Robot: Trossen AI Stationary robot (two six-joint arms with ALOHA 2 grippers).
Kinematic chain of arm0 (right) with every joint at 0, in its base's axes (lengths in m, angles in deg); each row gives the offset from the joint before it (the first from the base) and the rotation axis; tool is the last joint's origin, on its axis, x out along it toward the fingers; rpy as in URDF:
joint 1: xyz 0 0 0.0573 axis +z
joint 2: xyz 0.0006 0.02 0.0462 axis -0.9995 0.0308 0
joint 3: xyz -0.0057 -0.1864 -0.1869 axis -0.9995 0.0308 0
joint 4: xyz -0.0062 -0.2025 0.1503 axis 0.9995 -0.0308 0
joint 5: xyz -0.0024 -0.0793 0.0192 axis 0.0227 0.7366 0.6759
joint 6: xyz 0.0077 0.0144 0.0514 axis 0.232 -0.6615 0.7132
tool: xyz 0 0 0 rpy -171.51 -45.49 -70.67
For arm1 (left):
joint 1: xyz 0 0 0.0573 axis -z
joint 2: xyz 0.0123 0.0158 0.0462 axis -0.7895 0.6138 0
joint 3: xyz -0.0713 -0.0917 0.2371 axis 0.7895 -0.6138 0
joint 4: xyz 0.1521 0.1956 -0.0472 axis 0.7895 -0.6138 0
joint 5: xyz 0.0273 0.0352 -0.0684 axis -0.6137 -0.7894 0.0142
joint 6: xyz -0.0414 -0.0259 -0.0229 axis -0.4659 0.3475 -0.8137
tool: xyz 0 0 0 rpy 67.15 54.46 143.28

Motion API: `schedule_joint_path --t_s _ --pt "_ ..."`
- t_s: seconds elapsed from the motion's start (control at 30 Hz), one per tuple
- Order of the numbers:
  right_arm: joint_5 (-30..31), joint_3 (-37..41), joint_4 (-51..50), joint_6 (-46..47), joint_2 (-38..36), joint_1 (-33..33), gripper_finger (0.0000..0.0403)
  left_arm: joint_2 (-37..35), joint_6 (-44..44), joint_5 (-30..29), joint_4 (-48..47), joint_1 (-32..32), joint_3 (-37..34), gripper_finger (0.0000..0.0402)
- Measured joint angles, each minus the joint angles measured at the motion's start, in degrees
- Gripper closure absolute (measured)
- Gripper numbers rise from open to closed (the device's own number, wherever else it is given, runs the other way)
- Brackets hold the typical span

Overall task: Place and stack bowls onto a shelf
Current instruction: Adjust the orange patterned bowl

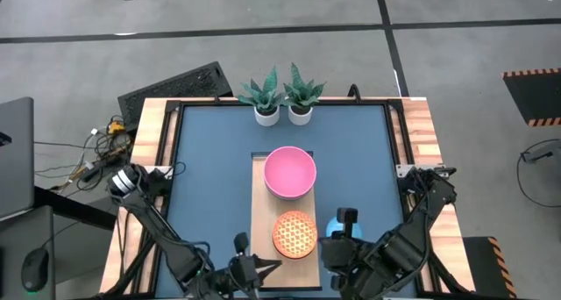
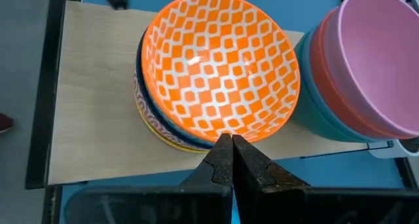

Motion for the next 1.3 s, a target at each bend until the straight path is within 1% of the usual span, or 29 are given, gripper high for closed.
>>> schedule_joint_path --t_s 0.07,0.13,0.57,0.73,0.83,0.93,1.03,1.13,1.3 --pt "0.9 0.0 0.0 0.0 0.0 0.0 0.0382 0.1 0.7 -2.5 -0.4 0.0 0.4 0.0401" --pt "1.3 0.0 0.0 0.0 0.0 -0.4 0.0382 0.1 0.7 -3.4 -0.8 -0.5 0.5 0.0401" --pt "2.1 0.0 0.0 0.6 0.0 -1.9 0.0382 0.1 0.3 -2.6 -3.3 -1.0 0.5 0.0401" --pt "2.3 0.0 0.6 0.8 0.0 -2.7 0.0382 0.1 1.0 -2.9 -2.8 -0.4 0.5 0.0401" --pt "2.3 0.0 1.7 -2.2 0.0 -3.8 0.0382 0.1 2.3 -2.5 -2.8 0.2 0.9 0.0401" --pt "2.2 0.0 4.9 -7.1 0.0 -5.5 0.0382 0.1 3.2 -1.7 -2.6 0.4 1.1 0.0401" --pt "0.9 0.0 7.4 -11.5 0.0 -7.3 0.0382 0.1 3.3 -1.1 -2.9 0.5 1.1 0.0401" --pt "-0.9 0.0 7.7 -13.4 0.0 -9.0 0.0382 0.7 3.4 0.3 -2.9 0.0 1.1 0.0401" --pt "-2.6 0.0 7.7 -15.5 0.0 -11.0 0.0382 1.6 3.9 -0.6 -2.6 -0.7 1.1 0.0401"
